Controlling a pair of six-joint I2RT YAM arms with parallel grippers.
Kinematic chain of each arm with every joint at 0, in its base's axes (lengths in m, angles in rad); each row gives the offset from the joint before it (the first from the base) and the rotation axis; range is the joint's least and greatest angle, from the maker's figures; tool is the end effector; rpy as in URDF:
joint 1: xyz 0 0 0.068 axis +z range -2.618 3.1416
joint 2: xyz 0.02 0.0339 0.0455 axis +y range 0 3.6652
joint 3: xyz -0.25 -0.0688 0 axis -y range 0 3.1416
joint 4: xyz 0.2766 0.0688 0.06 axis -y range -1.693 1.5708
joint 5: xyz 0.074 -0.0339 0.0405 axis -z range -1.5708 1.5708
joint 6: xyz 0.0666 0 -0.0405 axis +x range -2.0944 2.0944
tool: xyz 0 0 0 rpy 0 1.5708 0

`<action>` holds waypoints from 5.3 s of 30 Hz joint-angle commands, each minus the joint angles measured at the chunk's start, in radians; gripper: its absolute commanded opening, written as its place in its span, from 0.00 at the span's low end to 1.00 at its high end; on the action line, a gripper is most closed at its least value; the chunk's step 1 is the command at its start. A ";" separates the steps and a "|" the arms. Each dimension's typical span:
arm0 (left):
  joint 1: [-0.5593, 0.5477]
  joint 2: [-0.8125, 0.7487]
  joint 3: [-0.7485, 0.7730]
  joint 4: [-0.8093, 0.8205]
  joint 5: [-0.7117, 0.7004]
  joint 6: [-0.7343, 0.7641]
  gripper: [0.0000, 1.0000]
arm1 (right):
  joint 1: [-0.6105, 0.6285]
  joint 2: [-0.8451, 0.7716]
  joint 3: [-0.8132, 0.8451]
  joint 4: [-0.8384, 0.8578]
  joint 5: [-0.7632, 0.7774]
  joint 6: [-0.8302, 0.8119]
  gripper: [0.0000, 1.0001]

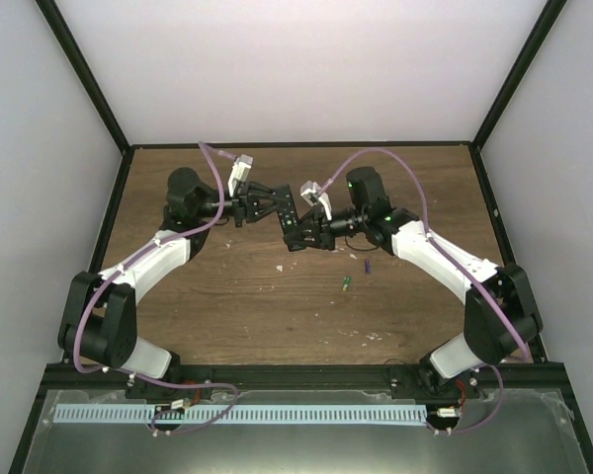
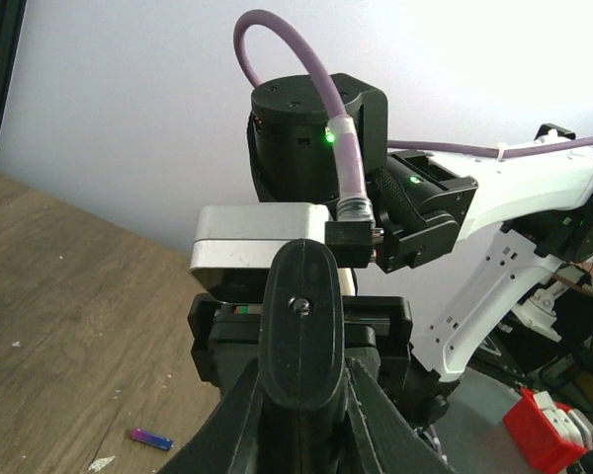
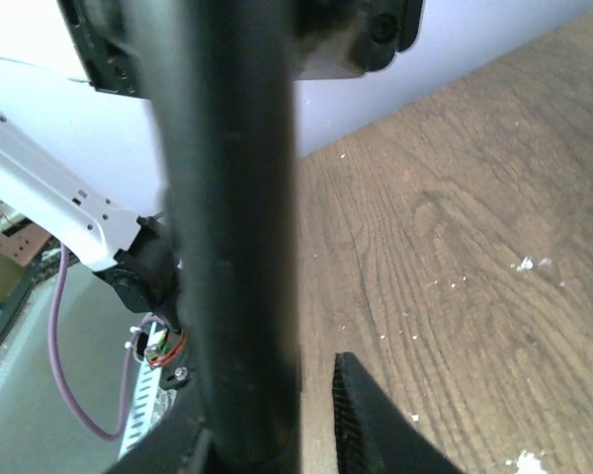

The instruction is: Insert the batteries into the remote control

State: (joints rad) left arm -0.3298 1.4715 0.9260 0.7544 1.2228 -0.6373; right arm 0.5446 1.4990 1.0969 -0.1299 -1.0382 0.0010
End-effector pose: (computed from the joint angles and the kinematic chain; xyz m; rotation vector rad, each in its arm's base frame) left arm 0.3179 -0.1750 0.2901 0.9173 1.4647 -1.5611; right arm 0.2893 0.2423 0.2551 -1.1674 1.7528 1.4099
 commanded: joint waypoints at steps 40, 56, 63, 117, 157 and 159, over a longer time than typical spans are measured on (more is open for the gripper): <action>-0.095 -0.277 0.151 -0.873 -1.186 -0.392 0.75 | 0.241 0.014 0.024 0.056 1.583 -0.353 0.01; -0.139 -0.255 0.155 -0.853 -1.146 -0.598 0.75 | 0.320 0.068 -0.211 0.748 1.719 -0.885 0.01; -0.141 -0.246 0.150 -0.859 -1.140 -0.610 0.74 | 0.330 0.128 -0.209 0.877 1.766 -0.987 0.01; -0.175 -0.142 0.141 -0.874 -1.121 -0.578 0.32 | 0.393 0.239 -0.168 1.046 1.814 -1.148 0.01; 0.000 -0.136 0.023 -0.567 -0.492 -0.016 0.00 | 0.186 -0.250 -0.239 0.182 1.046 -0.380 1.00; 0.014 -0.118 0.035 -0.583 -0.400 0.040 0.00 | 0.186 -0.295 -0.269 0.178 0.988 -0.390 1.00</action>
State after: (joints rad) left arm -0.3351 1.3182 0.9470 0.1421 0.5556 -0.7464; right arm 0.7307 1.2839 0.8639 0.1505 0.1440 -0.4515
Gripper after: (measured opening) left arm 0.150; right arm 0.999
